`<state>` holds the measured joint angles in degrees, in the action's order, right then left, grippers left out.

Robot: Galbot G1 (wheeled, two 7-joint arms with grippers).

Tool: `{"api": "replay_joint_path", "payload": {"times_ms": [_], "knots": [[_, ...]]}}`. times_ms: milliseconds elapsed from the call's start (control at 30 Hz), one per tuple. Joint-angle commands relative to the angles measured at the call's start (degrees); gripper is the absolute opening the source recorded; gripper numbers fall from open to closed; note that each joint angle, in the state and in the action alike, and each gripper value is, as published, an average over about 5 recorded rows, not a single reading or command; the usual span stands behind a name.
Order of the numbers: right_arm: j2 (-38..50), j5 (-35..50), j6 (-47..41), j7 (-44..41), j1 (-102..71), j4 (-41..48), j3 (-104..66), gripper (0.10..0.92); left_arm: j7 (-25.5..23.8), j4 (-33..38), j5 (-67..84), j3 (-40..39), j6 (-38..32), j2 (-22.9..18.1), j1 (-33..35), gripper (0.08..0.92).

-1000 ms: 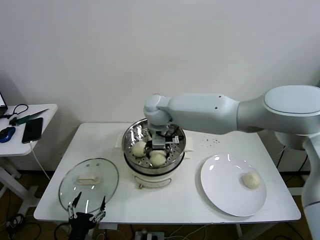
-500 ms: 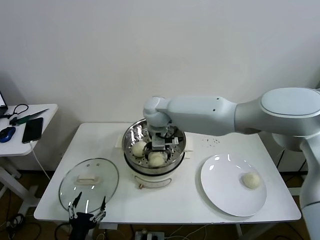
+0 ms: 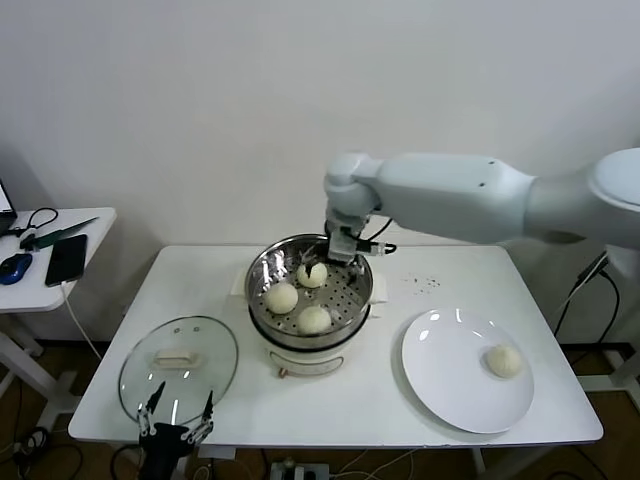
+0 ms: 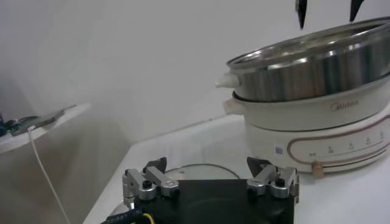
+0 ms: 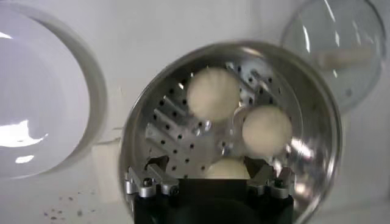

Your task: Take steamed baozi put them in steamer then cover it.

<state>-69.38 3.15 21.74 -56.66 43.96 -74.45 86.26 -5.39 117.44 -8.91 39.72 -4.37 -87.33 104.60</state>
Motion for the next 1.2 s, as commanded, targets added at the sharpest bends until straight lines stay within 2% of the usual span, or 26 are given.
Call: {"api": "replay_joint_path", "payload": {"times_ms": [33,167,300,567,833,1200], "knots": [[22.60,15.48,-28.09,4.17,8.79,-9.17,4.49,0.823,-0.17,0.91,0.23,-0.59,0.38,-0.04,-0.15,0.823],[32.15,17.84,-35.78,1.59,6.76,-13.05,4.78,0.823,-0.33,1.11,0.15,-0.85,0.61,-0.07,-0.86,0.823],[39.41,16.89,-39.50,-0.04,2.09,-14.72,3.25,0.823,-0.36,1.18,0.13,-0.82,0.63,0.18,-0.79,0.823],[47.72,7.09,-40.70,-2.22,-20.83,-11.67,-12.32,0.823,-0.32,1.48,0.09,-0.65,0.41,0.11,0.10,0.823],[48.44,1.05,-39.30,-3.35,-40.08,-5.37,-28.08,0.823,-0.34,1.29,0.11,-0.47,0.56,-0.05,0.12,0.823],[44.17,-1.16,-38.80,-3.16,-46.67,1.16,-33.54,0.823,-0.42,0.33,-0.27,-0.38,1.13,-0.23,-0.50,0.823]]}}
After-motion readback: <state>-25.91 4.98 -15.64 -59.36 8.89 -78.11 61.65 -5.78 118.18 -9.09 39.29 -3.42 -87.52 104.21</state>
